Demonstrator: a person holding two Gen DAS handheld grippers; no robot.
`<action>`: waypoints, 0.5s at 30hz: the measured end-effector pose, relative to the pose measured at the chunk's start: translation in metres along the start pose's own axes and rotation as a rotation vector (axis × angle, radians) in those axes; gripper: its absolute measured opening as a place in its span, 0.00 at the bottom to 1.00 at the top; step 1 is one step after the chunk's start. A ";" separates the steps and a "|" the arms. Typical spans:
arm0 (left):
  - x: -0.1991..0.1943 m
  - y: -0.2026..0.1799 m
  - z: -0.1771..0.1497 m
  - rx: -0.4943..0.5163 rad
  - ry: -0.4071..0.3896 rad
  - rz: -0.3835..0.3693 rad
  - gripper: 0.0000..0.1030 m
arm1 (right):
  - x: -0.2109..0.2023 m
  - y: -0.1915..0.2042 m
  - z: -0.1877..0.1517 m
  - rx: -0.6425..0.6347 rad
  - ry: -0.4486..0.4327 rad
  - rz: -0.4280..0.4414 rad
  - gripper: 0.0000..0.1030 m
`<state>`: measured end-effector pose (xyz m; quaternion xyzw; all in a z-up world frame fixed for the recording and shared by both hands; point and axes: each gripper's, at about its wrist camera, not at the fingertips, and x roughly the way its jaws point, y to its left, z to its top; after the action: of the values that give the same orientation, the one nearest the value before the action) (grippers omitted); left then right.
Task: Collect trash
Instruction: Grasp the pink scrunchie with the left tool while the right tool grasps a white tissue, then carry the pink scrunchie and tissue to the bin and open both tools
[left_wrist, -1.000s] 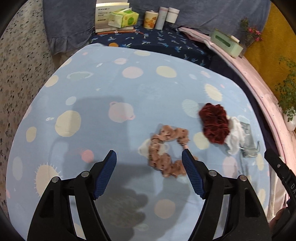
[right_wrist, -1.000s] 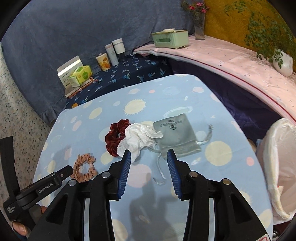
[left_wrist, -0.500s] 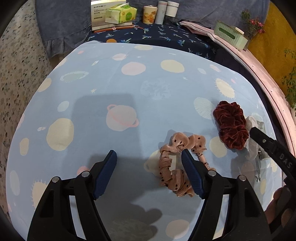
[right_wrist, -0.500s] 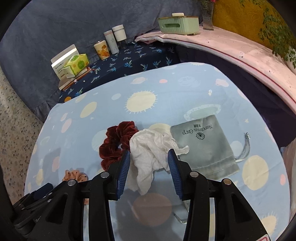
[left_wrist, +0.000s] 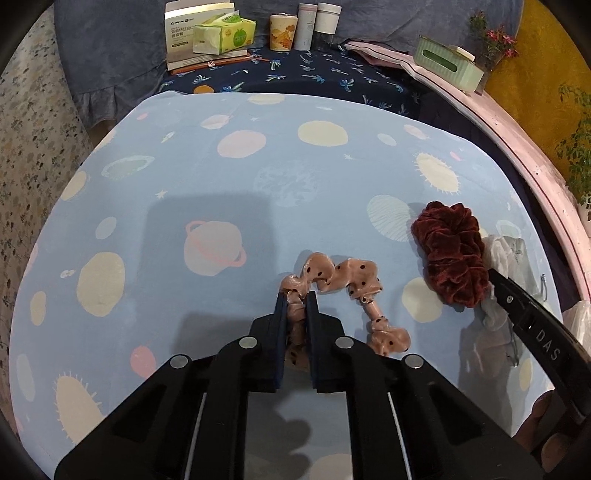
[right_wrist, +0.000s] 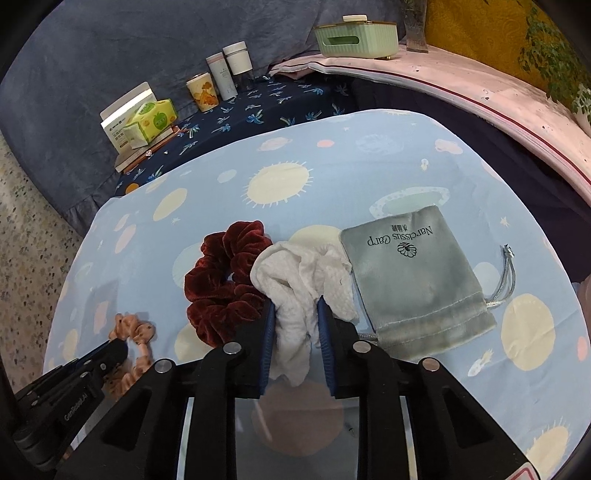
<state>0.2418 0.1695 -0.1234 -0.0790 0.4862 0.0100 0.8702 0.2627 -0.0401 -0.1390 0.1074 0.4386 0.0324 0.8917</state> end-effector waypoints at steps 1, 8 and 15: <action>-0.002 -0.001 0.000 0.000 0.001 -0.008 0.08 | -0.002 0.000 0.000 0.002 -0.002 0.005 0.19; -0.031 -0.015 0.002 0.007 -0.037 -0.044 0.08 | -0.036 0.001 0.001 0.003 -0.050 0.033 0.19; -0.074 -0.043 0.005 0.049 -0.104 -0.081 0.08 | -0.083 -0.006 0.007 0.012 -0.120 0.047 0.19</action>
<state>0.2111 0.1319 -0.0521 -0.0766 0.4368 -0.0331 0.8957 0.2171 -0.0595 -0.0717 0.1248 0.3820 0.0445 0.9146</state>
